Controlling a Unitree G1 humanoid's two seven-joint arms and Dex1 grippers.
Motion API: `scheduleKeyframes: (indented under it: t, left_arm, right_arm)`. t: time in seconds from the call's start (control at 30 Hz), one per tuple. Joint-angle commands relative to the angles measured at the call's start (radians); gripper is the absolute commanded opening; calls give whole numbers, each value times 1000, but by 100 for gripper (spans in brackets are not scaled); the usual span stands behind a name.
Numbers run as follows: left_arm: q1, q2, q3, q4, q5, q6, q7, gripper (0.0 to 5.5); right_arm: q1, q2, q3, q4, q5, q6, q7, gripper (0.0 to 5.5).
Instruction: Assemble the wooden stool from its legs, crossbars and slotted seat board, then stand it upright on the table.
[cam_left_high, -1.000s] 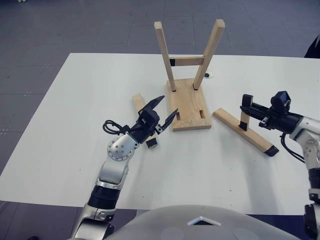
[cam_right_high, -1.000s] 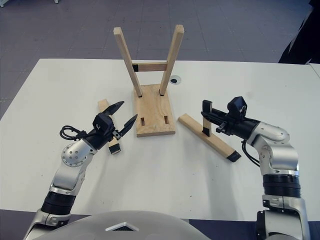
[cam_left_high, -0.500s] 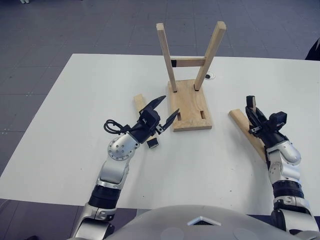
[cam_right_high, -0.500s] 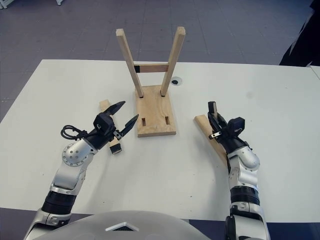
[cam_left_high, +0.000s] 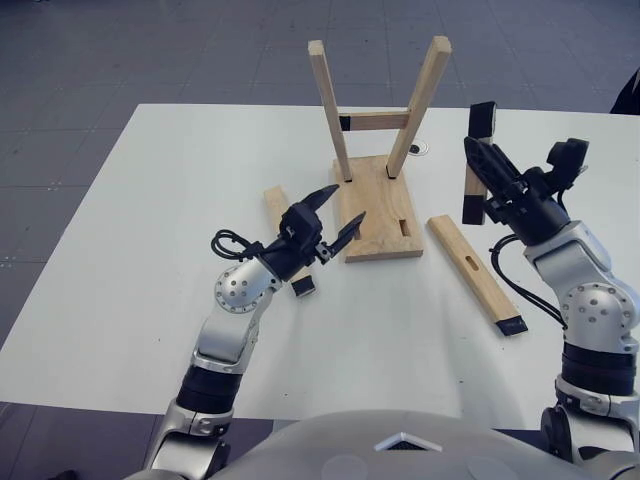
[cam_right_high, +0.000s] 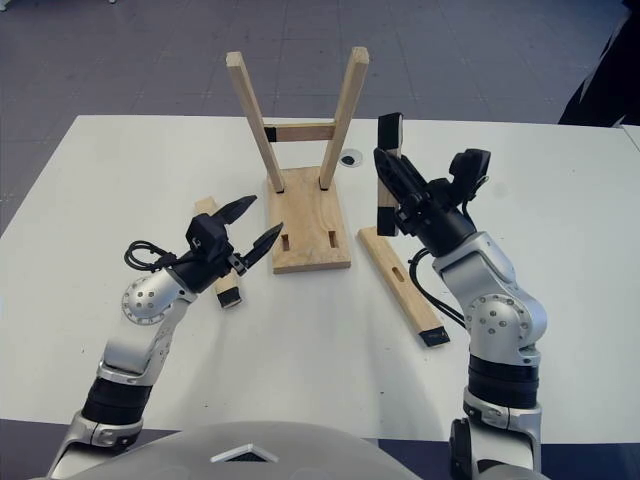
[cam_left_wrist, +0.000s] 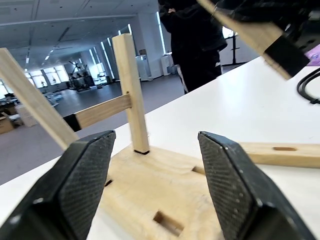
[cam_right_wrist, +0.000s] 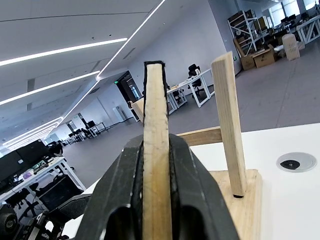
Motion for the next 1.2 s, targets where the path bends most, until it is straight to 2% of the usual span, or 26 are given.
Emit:
scheduleKeyframes:
  t: [0.03,0.13,0.37,0.57,0.8,1.07,1.2]
  left_arm:
    - [-22,11,-56,-142,-70,129,-48,305]
    - [-56,43,-86,-229,-90,256,-67,305]
    - [-135,-38,-97,-219,-50,397,73,305]
    - [-132,-76,-142,-228,-64,448,96,305]
    - [-160,-124,-132,-204,-46,468,151,305]
    - [-142,-84,-149,-148,37,453,178,305]
    - [-127,-64,-115,-132,54,448,197,305]
  right_arm:
    - [-67,87,-2,4,65,56,-131,40]
    - [-105,146,5,25,86,84,-214,40]
    - [-149,224,52,14,69,98,-261,40]
    - [-170,257,59,13,62,102,-269,40]
    - [-154,276,79,-2,49,106,-261,40]
    - [-114,262,78,-60,70,125,-261,40]
    - [-95,219,54,-87,90,156,-251,40]
